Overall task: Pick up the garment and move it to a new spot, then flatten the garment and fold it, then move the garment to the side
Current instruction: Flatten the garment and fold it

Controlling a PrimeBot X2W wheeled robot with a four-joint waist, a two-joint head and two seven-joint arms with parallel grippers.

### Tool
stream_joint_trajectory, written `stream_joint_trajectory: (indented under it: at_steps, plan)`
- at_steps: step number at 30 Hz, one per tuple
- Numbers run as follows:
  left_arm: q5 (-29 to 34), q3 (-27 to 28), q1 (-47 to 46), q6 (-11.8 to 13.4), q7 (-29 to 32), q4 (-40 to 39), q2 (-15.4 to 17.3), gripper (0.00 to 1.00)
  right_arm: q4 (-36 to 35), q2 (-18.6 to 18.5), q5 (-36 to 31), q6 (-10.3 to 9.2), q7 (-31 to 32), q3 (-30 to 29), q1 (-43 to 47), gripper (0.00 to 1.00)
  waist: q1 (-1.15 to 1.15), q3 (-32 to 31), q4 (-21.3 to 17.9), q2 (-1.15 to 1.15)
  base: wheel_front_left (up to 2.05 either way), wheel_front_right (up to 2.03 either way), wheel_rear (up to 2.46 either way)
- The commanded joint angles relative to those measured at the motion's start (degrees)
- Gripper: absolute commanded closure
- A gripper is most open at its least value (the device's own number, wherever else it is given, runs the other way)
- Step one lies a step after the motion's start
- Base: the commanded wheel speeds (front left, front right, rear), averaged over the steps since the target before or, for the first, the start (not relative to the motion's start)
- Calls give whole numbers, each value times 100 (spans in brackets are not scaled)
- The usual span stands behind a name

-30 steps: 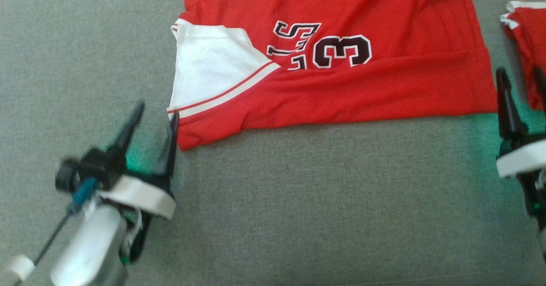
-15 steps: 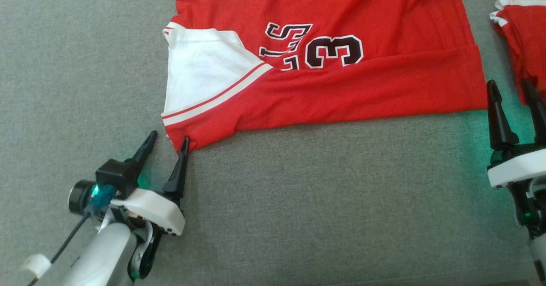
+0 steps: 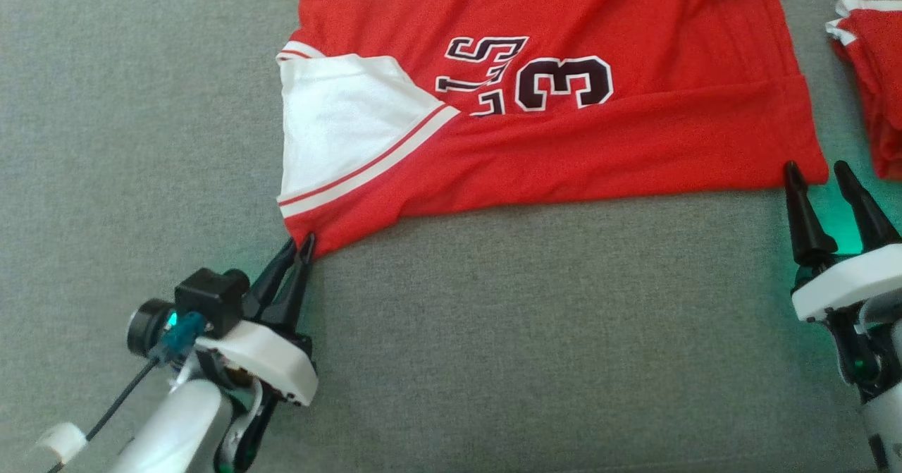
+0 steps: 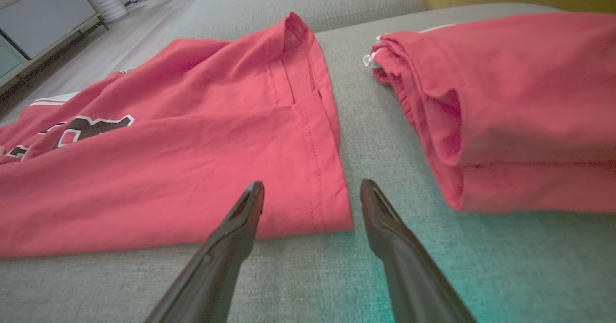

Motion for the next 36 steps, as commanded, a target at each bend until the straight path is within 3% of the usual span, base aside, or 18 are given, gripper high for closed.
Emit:
stream_joint_trajectory:
  at_steps: [1, 6, 7, 9, 10, 15, 21, 30, 36]
  plan:
    - [82, 215, -76, 29, -78, -180, 262, 100, -78, -86, 53, -5, 54, 35, -94, 0, 0, 20, 25, 0, 0, 0, 0]
    - [169, 223, -195, 6, -108, -242, 394, 100, 181, -105, 3, -5, 330, 47, -210, 1, 0, 43, 56, 0, 0, 0, 0]
    - [179, 225, -210, 9, -117, -246, 406, 100, 222, -103, 2, -5, 367, 60, -229, 11, 0, 42, 60, 0, 0, 0, 0]
    - [184, 222, -223, 7, -124, -243, 424, 100, 261, -95, 79, -5, 431, 123, -253, 93, 0, 32, 65, 0, 0, 0, 0]
    - [185, 223, -228, 8, -133, -239, 430, 100, 263, -101, 151, -5, 486, 189, -243, 100, 0, 24, 70, 0, 0, 0, 0]
    - [171, 221, -195, 19, -131, -248, 470, 100, 138, -257, 469, -5, 576, 378, -127, 100, 0, -58, 91, 0, 0, 0, 0]
    - [89, 230, 104, 76, -42, -416, 620, 100, -134, -690, 767, -5, 479, 410, 246, 100, 0, -324, 124, 0, 0, 0, 0]
    - [-154, 103, 894, 242, 293, -926, 737, 100, -752, -1232, 1236, -5, 571, 238, 1361, 100, 0, -822, 234, 0, 0, 0, 0]
    - [-385, -72, 1447, 326, 522, -1367, 688, 100, -1064, -1337, 1339, -5, 779, 87, 2013, 100, 0, -899, 276, 0, 0, 0, 0]
